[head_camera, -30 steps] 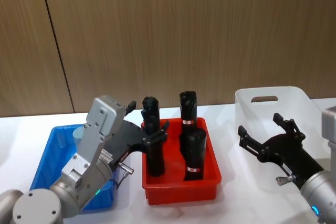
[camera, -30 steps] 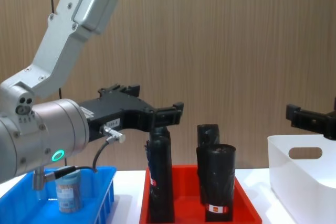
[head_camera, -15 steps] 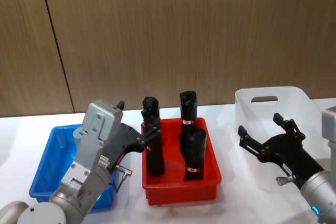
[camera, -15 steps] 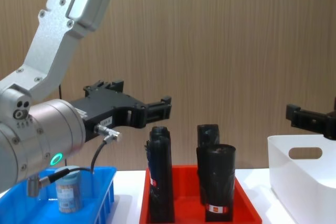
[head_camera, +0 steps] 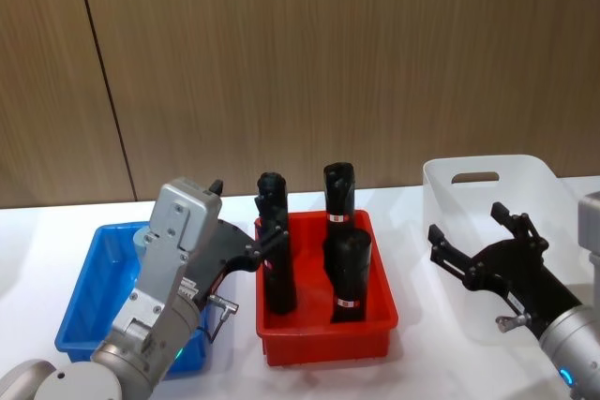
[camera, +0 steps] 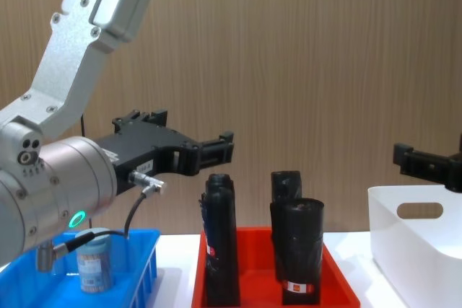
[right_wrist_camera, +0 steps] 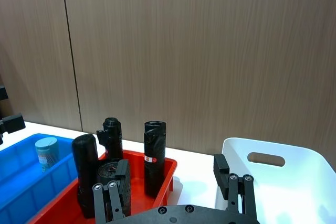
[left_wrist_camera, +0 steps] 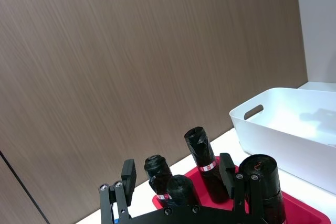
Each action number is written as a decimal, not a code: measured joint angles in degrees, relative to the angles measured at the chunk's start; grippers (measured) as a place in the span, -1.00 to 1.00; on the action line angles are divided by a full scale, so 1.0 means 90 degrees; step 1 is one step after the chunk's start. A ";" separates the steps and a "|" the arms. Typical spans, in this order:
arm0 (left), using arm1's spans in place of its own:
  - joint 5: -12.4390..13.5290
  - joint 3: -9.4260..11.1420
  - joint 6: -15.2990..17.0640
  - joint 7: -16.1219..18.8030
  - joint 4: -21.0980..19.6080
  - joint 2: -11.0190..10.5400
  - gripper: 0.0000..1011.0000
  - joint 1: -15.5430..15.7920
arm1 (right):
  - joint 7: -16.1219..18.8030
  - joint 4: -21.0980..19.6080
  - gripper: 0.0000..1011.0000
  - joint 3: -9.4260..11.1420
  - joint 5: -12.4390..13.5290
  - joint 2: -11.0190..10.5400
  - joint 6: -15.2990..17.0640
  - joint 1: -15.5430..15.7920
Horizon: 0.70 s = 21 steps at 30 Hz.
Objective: Pick the cotton swabs from the blue box and place them into the white box.
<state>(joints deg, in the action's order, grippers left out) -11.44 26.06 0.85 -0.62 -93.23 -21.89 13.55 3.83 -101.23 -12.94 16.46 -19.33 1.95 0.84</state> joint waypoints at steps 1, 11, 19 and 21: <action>0.0000 0.0000 0.0000 0.0000 0.0000 0.0000 0.99 0.0000 | 0.0000 0.0000 0.98 0.0000 0.0000 0.0000 0.0000 0.0000; -0.0001 -0.0004 -0.0001 0.0000 0.0000 0.0000 0.99 0.0004 | 0.0076 0.0013 0.98 0.0012 0.0022 -0.0006 0.0071 -0.0011; -0.0004 -0.0004 -0.0006 0.0000 0.0003 0.0000 0.99 0.0005 | 0.0399 0.0092 0.98 0.0045 0.0110 -0.0050 0.0338 -0.0090; -0.0004 -0.0005 -0.0006 0.0000 0.0004 0.0000 0.99 0.0005 | 0.0477 0.0121 0.98 0.0050 0.0125 -0.0060 0.0383 -0.0117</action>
<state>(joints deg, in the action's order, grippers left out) -11.48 26.02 0.79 -0.62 -93.20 -21.89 13.59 8.13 -100.13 -12.49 17.59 -19.87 5.40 -0.21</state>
